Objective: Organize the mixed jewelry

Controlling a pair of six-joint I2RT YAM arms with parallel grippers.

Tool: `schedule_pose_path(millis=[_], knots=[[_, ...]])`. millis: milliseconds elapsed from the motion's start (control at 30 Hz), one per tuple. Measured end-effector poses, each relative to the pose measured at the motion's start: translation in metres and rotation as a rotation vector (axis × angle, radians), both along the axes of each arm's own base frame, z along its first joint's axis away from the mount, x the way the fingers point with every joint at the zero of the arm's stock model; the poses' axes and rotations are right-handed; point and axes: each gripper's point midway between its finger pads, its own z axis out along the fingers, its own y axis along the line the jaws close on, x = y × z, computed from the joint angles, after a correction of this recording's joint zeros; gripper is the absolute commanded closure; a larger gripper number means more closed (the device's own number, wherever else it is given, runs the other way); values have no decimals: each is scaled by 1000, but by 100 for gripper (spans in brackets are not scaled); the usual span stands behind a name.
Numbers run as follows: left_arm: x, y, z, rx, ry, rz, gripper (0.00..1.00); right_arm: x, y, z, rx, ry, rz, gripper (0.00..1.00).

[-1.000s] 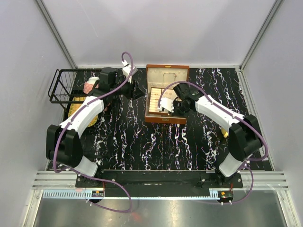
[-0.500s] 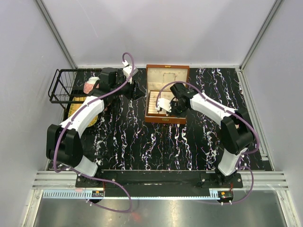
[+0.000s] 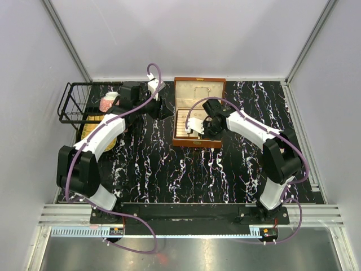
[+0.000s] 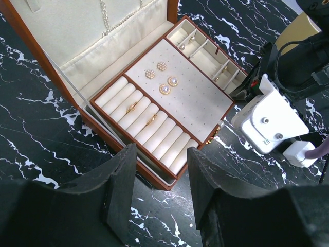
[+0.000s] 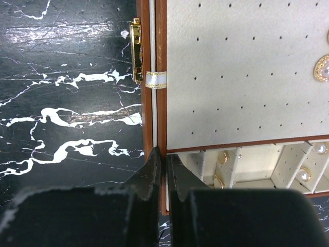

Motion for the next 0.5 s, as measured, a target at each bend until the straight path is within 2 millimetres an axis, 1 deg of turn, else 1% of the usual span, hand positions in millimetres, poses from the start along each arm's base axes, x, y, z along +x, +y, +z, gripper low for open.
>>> schedule_pose_path(millis=[500], knots=[[1, 0, -3, 2, 7, 0, 53, 2, 6, 1, 12, 17, 32, 100]])
